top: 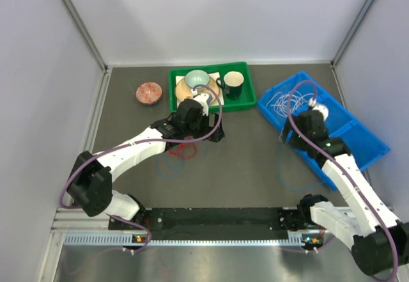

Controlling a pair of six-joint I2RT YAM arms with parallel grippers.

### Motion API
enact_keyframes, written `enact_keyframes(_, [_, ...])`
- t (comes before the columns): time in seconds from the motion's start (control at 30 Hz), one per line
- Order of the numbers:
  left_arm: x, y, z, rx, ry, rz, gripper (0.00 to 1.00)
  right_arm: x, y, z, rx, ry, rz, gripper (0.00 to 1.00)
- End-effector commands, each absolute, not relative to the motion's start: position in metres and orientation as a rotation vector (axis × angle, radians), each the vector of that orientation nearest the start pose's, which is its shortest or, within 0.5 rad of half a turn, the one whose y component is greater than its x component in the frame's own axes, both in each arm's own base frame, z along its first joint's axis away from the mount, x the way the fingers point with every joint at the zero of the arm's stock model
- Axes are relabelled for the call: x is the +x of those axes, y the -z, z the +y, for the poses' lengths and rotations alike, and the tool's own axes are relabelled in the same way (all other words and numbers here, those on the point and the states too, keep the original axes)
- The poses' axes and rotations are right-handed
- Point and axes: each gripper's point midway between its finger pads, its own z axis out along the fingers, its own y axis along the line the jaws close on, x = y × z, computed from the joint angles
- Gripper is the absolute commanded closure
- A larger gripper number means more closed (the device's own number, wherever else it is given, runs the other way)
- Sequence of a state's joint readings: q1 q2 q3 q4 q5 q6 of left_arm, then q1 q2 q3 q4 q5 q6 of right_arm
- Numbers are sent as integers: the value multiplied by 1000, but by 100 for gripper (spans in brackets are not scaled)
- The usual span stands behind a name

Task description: Untangle the cables

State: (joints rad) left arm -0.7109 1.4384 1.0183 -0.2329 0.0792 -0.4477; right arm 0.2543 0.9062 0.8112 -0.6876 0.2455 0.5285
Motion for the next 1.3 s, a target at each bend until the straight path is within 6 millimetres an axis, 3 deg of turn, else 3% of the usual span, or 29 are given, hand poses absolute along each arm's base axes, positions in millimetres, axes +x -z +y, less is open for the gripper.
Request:
enact_keyframes(0.0, [293,-163,-285,307,705,2257,1,238,-102,67,448,-133,2439,17])
enact_keyframes(0.13, [290,-158,-282,304,697,2268,1,240,-68,81,404,-158,2529,21])
enact_keyframes(0.43, [291,-152,-282,313,682,2282,1,249,-29,91,395,-166,2603,43])
enact_keyframes(0.53, [291,-149,-282,315,678,2287,2,250,-28,91,398,-168,2600,70])
enact_keyframes(0.57, [291,-149,-282,316,680,2288,2,250,-28,91,394,-162,2598,83])
enact_keyframes(0.67, [293,-146,-283,320,676,2291,2,250,-33,91,378,-166,2598,100])
enact_keyframes(0.73, [294,-147,-285,321,676,2294,2,255,-50,88,368,-147,2571,100])
enact_keyframes(0.77, [294,-146,-283,321,670,2300,2,261,-69,83,368,-132,2511,100])
enact_keyframes(0.8, [295,-149,-283,321,664,2291,2,267,-120,73,352,-103,2401,100])
enact_keyframes(0.83, [295,-149,-282,320,662,2289,2,264,-138,59,357,-36,2370,100])
enact_keyframes(0.87, [295,-149,-281,321,659,2288,2,276,-177,56,341,-43,2282,100])
enact_keyframes(0.9, [296,-150,-281,319,660,2285,2,279,-197,45,365,-31,2239,100])
enact_keyframes(0.93, [297,-151,-281,321,661,2284,2,285,-235,38,360,-39,2161,100])
enact_keyframes(1.13, [299,-150,-279,312,657,2284,2,318,-325,3,408,-4,1979,100])
enact_keyframes(1.27, [300,-148,-278,309,659,2285,2,350,-345,-20,477,-1,1932,100])
